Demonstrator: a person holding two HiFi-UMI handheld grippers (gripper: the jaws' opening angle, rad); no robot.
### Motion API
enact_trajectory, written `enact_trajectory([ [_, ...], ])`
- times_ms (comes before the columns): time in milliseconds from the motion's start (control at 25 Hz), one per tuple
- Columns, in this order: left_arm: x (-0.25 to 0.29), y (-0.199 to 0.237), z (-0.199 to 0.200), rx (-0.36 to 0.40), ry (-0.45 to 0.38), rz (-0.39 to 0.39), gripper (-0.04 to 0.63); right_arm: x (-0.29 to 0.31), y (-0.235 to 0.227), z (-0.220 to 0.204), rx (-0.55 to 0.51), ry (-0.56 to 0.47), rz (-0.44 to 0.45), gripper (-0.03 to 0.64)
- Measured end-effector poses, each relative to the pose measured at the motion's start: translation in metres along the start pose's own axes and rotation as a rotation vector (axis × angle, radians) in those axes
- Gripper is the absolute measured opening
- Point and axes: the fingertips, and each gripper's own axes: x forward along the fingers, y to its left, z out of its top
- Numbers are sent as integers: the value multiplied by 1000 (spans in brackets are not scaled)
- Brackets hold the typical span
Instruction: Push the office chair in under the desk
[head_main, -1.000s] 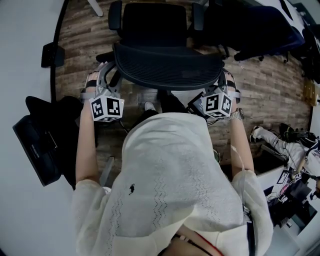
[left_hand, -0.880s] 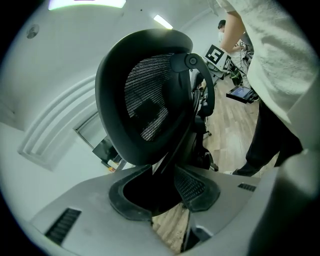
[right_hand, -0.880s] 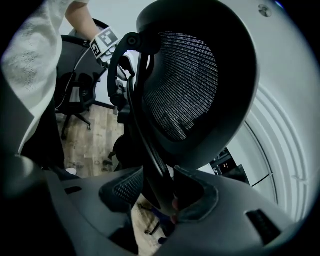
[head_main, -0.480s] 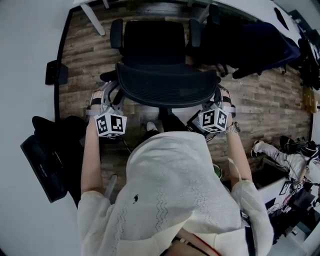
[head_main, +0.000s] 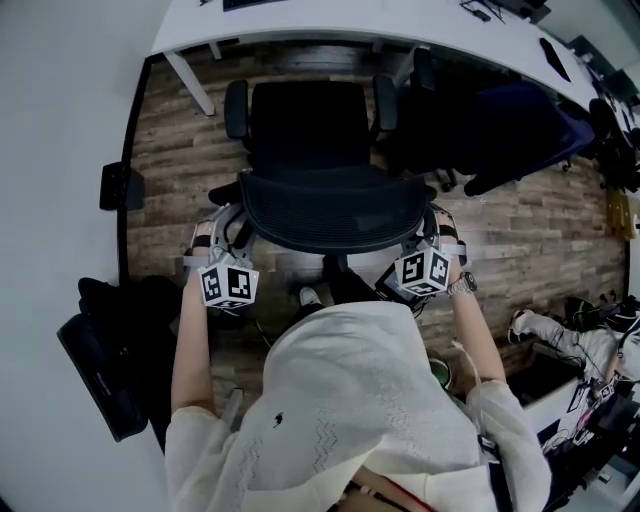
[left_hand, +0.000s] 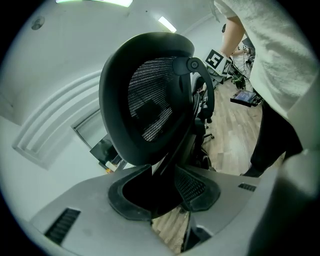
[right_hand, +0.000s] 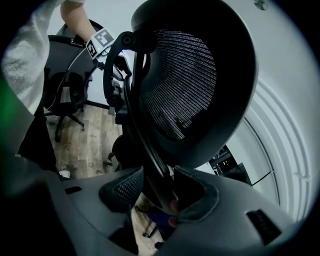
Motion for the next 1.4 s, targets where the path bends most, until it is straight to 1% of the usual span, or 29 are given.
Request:
enact_trajectory([
  [640, 42, 32, -2, 11, 3, -26, 144, 44, -36, 3, 9, 8, 16, 190],
  [800, 49, 38, -3, -14, -10, -39, 144, 51, -41, 4, 16, 2, 17, 190],
  [1000, 60, 45, -4, -61, -26, -20, 146, 63, -51, 4, 21, -1, 15, 193],
  [1400, 87, 71, -9, -74, 6, -71, 147, 84, -67, 12, 43, -23, 21, 192],
])
